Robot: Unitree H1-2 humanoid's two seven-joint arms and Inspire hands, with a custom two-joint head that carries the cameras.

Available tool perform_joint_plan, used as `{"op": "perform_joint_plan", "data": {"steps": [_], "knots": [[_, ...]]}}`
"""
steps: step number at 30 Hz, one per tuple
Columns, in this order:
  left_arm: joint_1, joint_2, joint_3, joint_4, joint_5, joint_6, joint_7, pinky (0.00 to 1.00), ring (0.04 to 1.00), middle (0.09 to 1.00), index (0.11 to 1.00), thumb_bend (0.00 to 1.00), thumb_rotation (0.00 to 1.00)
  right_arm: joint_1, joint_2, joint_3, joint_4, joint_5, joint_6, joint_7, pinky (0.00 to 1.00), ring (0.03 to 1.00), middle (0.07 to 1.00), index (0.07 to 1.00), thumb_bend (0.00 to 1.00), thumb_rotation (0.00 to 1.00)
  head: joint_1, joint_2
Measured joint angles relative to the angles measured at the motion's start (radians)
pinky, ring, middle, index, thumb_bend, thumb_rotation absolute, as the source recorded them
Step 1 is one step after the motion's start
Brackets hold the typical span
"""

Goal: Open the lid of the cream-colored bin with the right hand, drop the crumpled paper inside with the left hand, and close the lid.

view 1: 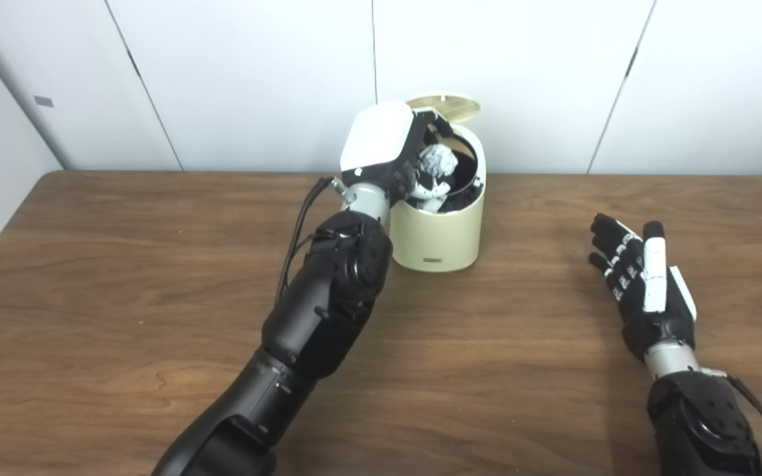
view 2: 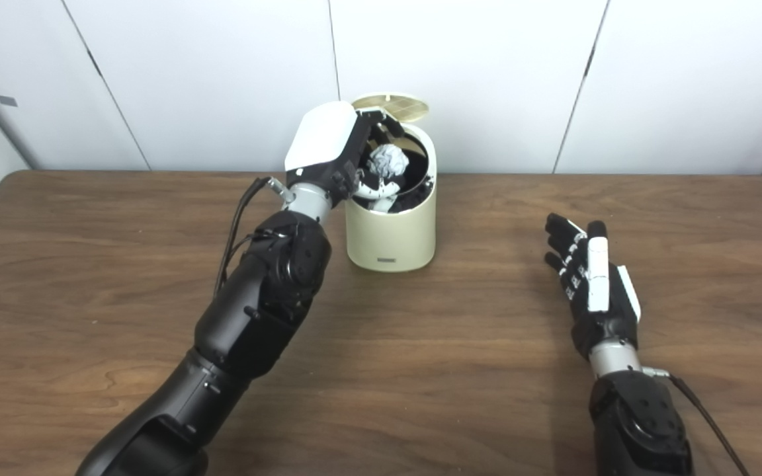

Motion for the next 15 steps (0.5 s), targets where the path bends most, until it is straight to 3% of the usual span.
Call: {"op": "perform_joint_plan", "data": {"steps": [3,15], "knots": [[0.0,-0.007,0.006,0.0,-0.001,0.006,0.003,0.4,0.501,0.589,0.619,0.88,0.0,0.0,0.0,0.0,0.0,0.0,0.0,0.0,0.9,0.919,0.867,0.799,0.65,1.0,-0.002,0.003],[0.0,-0.004,0.006,-0.004,-0.004,0.011,-0.012,0.46,0.575,0.688,0.696,0.92,0.0,0.001,-0.008,0.006,0.0,-0.005,-0.001,0.001,0.9,0.91,0.852,0.789,0.65,1.0,0.0,0.006]]}}
